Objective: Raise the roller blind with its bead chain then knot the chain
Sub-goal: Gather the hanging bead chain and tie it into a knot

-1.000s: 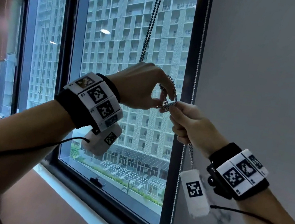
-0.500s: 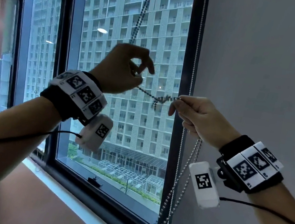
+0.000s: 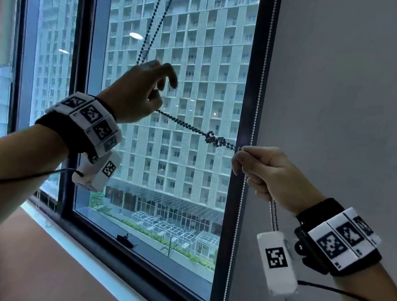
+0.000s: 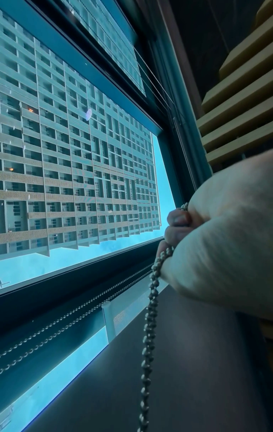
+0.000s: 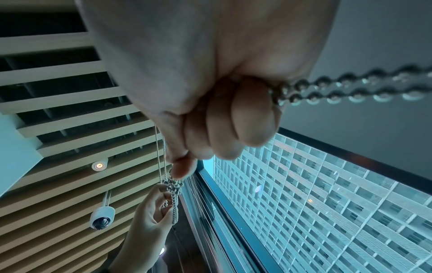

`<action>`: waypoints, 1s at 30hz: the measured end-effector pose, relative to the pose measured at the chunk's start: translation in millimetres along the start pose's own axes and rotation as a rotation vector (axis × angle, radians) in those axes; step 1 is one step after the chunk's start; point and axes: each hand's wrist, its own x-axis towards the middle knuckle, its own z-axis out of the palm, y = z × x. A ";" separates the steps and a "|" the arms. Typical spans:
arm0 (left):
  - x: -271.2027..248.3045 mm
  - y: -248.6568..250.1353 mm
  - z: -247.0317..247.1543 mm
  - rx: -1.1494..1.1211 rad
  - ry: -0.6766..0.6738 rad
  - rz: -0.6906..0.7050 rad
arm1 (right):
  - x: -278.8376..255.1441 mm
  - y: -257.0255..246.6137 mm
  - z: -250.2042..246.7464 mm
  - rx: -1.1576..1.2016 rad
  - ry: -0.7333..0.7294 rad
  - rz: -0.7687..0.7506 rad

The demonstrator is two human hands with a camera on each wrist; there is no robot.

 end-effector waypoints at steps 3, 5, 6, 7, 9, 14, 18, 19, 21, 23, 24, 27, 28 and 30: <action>-0.5 -1.1 3.3 0.031 -0.009 0.004 | -1.8 0.3 -0.6 -0.039 -0.004 -0.007; -1.4 -1.8 7.1 0.078 -0.027 0.026 | -1.9 0.4 -0.4 -0.064 -0.003 -0.008; -2.2 -1.3 9.8 0.103 -0.041 0.046 | -1.4 0.4 -0.6 -0.059 -0.009 -0.003; -3.9 0.4 13.1 0.131 -0.060 0.068 | -0.6 0.8 -0.8 -0.045 -0.029 0.008; -7.8 7.3 19.3 0.190 -0.113 0.094 | 2.6 0.0 -0.1 -0.063 -0.085 0.023; -12.4 27.7 28.5 0.129 -0.179 0.194 | 15.3 -3.9 3.1 -0.202 -0.029 0.024; -11.2 49.8 28.9 -0.048 -0.111 0.222 | 27.2 -12.6 6.9 -0.275 0.007 -0.003; -11.3 54.0 29.1 -0.081 -0.086 0.217 | 31.8 -13.5 8.7 -0.323 0.003 -0.002; -11.6 59.8 29.0 -0.100 -0.062 0.196 | 43.6 -13.2 12.3 -0.443 0.005 0.021; -13.5 61.6 28.8 -0.064 -0.056 0.178 | 56.1 -12.9 15.3 -0.544 -0.004 0.052; -15.2 62.2 27.7 -0.048 -0.052 0.166 | 61.1 -13.5 16.8 -0.583 -0.015 0.057; -21.8 58.9 24.2 -0.051 -0.136 0.047 | 69.8 -18.2 20.3 -0.726 -0.053 0.103; -23.5 55.0 24.7 -0.044 -0.216 -0.023 | 72.3 -17.7 20.2 -0.783 -0.073 0.143; -28.5 49.5 24.9 -0.012 -0.425 -0.155 | 73.9 -19.1 22.5 -0.876 -0.108 0.206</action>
